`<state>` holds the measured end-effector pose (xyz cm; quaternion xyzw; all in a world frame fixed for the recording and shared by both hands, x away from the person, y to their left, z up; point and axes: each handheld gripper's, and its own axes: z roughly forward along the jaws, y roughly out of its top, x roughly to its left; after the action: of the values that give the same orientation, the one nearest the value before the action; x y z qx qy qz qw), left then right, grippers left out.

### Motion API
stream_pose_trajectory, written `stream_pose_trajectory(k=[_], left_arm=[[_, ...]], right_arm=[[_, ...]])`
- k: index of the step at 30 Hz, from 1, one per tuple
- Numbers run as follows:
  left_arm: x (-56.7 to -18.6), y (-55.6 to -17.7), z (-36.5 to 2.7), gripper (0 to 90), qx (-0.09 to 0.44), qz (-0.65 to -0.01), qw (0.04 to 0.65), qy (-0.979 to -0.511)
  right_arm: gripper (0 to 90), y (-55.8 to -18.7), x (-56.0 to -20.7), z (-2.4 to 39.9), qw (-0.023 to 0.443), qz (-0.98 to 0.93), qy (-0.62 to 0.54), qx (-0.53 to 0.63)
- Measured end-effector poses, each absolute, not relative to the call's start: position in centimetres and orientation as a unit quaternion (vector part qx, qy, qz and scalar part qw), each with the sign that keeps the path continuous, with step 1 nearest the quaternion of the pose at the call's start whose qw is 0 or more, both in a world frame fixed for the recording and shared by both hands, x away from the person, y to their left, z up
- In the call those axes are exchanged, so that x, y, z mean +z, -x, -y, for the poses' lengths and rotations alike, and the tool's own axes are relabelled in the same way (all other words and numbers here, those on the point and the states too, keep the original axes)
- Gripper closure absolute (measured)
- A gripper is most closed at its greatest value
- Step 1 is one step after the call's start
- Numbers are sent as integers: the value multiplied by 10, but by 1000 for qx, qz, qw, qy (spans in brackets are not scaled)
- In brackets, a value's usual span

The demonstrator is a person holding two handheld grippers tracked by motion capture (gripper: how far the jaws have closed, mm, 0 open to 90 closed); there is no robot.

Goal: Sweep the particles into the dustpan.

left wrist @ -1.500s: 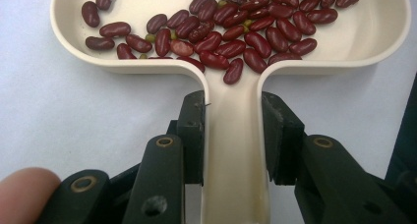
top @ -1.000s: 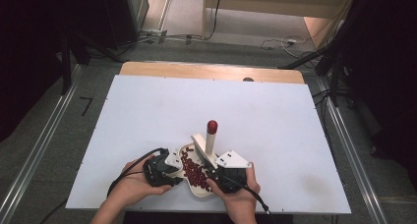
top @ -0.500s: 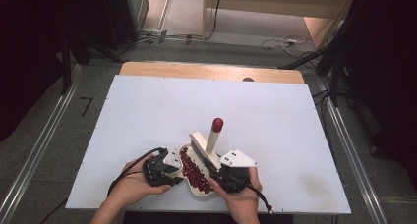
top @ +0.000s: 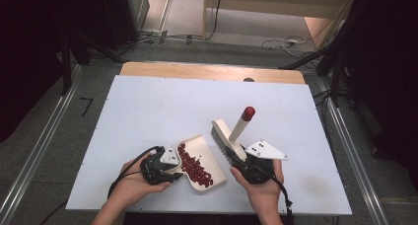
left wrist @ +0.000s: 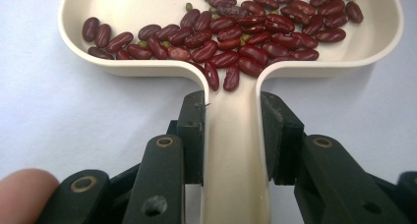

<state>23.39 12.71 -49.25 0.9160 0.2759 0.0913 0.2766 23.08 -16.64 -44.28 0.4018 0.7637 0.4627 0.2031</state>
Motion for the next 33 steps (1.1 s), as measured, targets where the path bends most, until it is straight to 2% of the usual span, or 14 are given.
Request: stream_pose_trajectory(k=[16,33], left_arm=[[-483,-237,-153,661,117,-326,293,-891],[-476,-239,-199,661,165,-389,305,-854]], right_arm=[[653,-247,-436,213,224,-740,-433,464],[653,-253,-452,270,233,-725,-470,447]])
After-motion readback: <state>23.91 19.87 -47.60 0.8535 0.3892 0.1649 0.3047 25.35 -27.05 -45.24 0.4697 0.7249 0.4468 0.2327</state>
